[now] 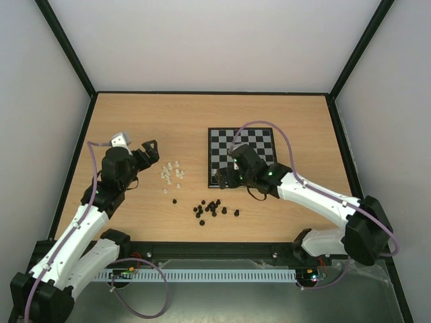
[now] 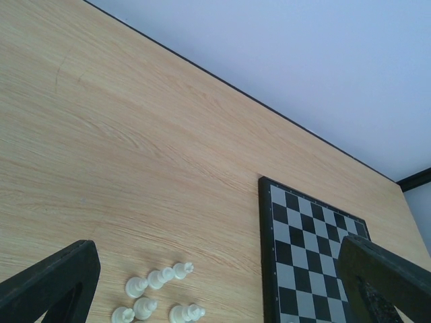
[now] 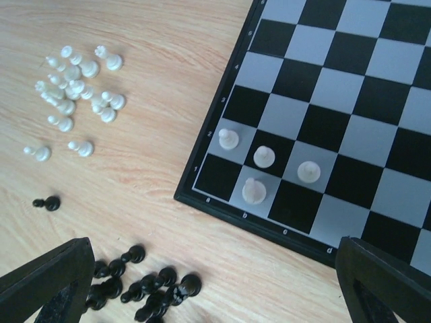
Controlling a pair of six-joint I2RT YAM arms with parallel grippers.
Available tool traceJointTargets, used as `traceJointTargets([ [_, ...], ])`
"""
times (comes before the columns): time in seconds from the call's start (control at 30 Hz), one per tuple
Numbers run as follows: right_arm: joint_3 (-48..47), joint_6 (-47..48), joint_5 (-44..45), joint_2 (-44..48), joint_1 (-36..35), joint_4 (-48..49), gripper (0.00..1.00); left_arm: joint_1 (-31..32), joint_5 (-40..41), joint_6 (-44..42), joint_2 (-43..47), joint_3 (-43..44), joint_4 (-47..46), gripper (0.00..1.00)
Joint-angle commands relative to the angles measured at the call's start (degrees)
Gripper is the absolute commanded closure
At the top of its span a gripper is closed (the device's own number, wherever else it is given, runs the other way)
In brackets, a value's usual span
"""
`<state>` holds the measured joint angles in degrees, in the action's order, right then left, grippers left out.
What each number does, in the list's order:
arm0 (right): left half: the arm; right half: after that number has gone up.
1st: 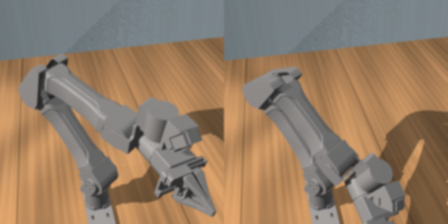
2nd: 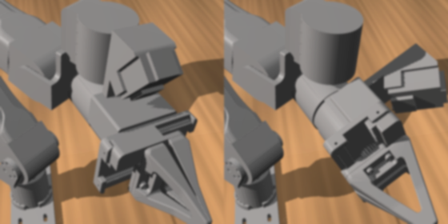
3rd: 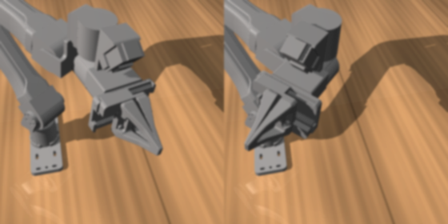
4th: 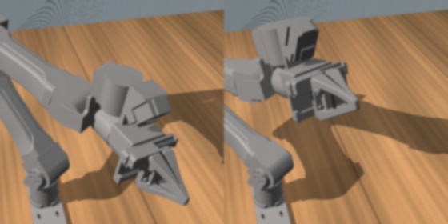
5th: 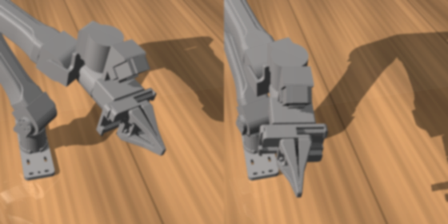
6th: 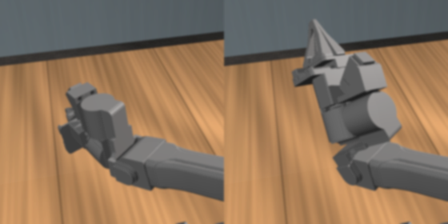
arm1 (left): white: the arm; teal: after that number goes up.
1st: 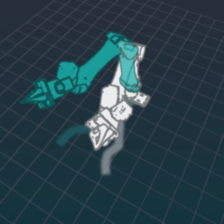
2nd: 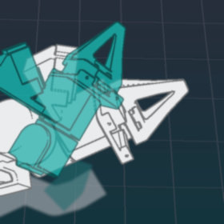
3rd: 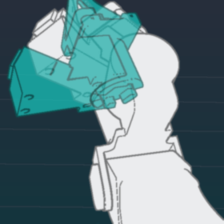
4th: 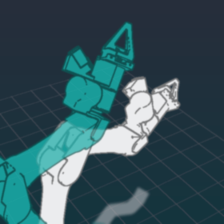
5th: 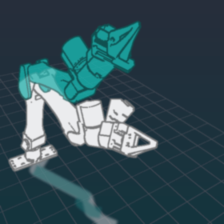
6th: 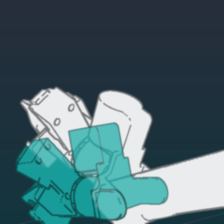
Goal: Set up the chess pieces on the board
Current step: Pick up the chess piece at the center of the board.
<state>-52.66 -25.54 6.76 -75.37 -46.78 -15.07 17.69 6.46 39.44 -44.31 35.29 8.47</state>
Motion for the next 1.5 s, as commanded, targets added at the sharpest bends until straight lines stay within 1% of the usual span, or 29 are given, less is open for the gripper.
traceJointTargets([
  [0.0,4.12,0.18,-4.08,4.08,-0.06,3.61,0.01,-0.37,-2.28,-0.37,-0.41,0.36,-1.26,0.00],
  [0.27,5.27,0.89,-8.89,8.25,-0.10,2.80,0.01,-0.32,-4.21,0.17,-0.86,-0.21,-2.49,0.00],
  [0.4,5.71,-1.38,-11.43,8.87,-0.06,2.92,0.02,-0.32,-6.96,1.06,-1.36,-1.49,-5.00,0.00],
  [0.57,9.15,-3.86,-15.14,10.20,-0.13,7.03,0.01,-0.33,-11.10,2.39,-5.15,-2.85,-8.58,0.01],
  [0.67,13.54,-5.80,-14.64,13.15,-0.09,12.19,0.01,-0.35,-12.30,2.69,-5.94,-2.91,-9.00,0.00],
  [0.73,16.88,-7.85,-12.75,16.24,-0.06,17.14,0.01,-0.36,-12.08,2.39,-4.49,-3.72,-10.06,0.01],
  [0.77,17.79,-9.77,-11.35,17.75,-0.06,18.44,0.01,-0.31,-10.97,2.15,-3.48,-4.00,-10.03,0.01],
  [0.8,18.06,-10.40,-11.80,19.01,-0.06,19.39,0.01,-0.29,-9.34,1.78,-2.04,-3.97,-9.42,0.00],
  [0.87,15.57,-10.34,-14.04,19.90,-0.10,17.63,0.01,-0.31,-6.03,0.77,0.39,-3.93,-7.95,0.01],
  [0.93,10.02,-9.59,-14.84,18.53,-0.09,11.21,0.01,-0.46,-3.62,-0.04,2.43,-4.07,-7.23,0.00],
  [0.97,8.33,-9.48,-15.15,17.79,-0.06,9.62,0.01,-0.43,-3.22,-0.22,3.18,-4.02,-7.05,0.01],
  [1.0,7.24,-9.74,-15.12,17.31,-0.06,8.91,0.02,-0.43,-3.05,-0.27,3.70,-4.12,-7.04,0.00],
  [1.13,6.43,-9.22,-17.92,15.86,-0.12,11.67,0.02,-0.39,-2.46,-0.49,4.17,-3.46,-5.98,0.00],
  [1.3,-0.49,-4.84,-15.85,5.86,-0.06,7.82,0.01,-0.52,-2.70,-1.01,4.33,-2.85,-5.69,0.00],
  [1.37,-3.67,-3.71,-15.70,1.18,-0.11,7.27,0.04,-0.49,-2.75,-0.79,3.72,-1.93,-4.78,0.00],
  [1.47,-11.37,-1.60,-15.08,-6.82,-0.08,4.17,0.15,-0.55,-3.80,-0.48,2.42,0.31,-3.68,0.01],
])
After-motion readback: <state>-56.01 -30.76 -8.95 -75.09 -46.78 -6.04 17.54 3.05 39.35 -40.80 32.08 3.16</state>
